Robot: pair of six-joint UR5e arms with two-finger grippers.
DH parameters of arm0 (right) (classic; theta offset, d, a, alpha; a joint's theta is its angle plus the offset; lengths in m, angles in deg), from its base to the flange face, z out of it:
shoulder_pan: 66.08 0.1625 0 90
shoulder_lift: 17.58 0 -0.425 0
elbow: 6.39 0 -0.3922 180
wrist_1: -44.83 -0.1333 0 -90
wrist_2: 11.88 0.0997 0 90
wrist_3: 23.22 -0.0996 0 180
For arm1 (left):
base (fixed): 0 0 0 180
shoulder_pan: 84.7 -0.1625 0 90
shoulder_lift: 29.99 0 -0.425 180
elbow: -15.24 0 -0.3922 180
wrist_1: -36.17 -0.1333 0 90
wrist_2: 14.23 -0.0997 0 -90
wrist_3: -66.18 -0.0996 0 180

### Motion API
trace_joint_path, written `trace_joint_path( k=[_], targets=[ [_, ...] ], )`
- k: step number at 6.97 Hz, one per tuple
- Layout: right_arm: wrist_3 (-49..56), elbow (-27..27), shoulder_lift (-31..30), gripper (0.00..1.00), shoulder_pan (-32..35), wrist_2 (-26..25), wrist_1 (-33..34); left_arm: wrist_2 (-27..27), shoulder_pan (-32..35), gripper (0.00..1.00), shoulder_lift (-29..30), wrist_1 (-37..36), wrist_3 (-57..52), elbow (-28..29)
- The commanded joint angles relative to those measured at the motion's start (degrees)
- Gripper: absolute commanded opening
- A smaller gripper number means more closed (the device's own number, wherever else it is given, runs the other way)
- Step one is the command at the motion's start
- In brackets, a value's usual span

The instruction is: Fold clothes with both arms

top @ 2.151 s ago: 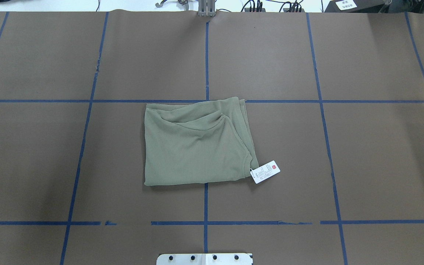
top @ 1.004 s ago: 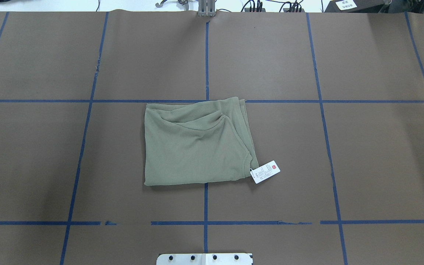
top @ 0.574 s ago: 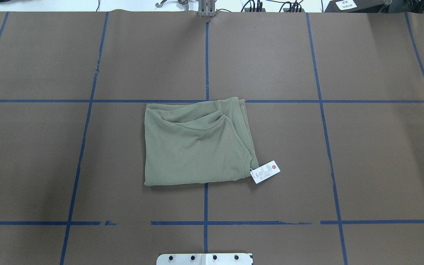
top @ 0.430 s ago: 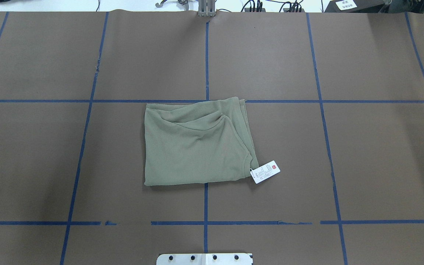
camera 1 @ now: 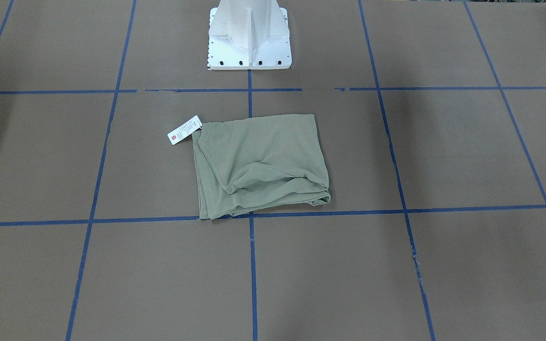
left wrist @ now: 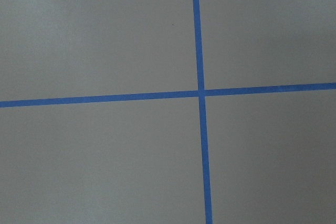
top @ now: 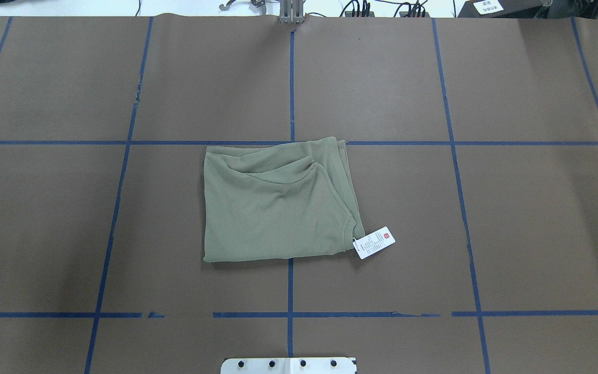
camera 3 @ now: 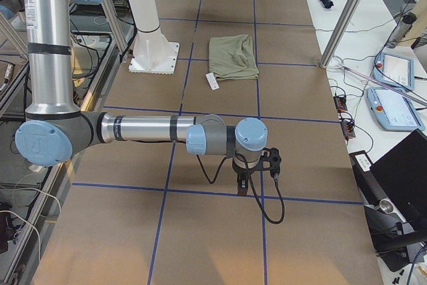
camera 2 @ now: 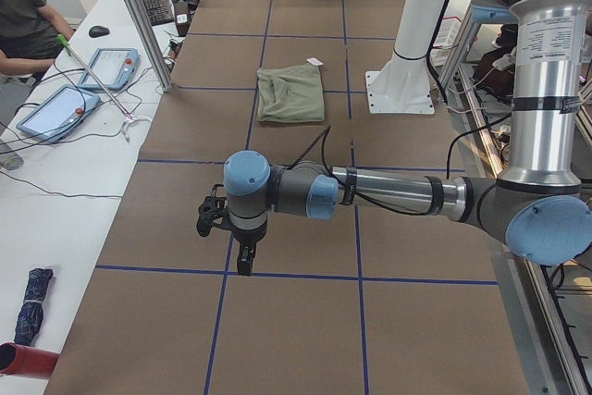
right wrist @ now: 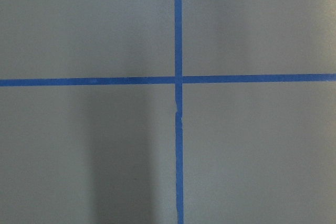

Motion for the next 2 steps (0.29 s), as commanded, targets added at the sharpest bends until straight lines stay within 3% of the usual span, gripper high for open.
trace_joint_path(
  k=[1,2],
  targets=[
    [-0.1,-0.25,-0.28,1.0,0.0,0.0,0.0,0.0,0.0,1.0,0.0,0.0,0.0,-0.03],
    [-0.1,-0.25,-0.45,1.0,0.17,0.0,0.0,0.0,0.0,1.0,0.0,0.0,0.0,-0.12]
  ],
)
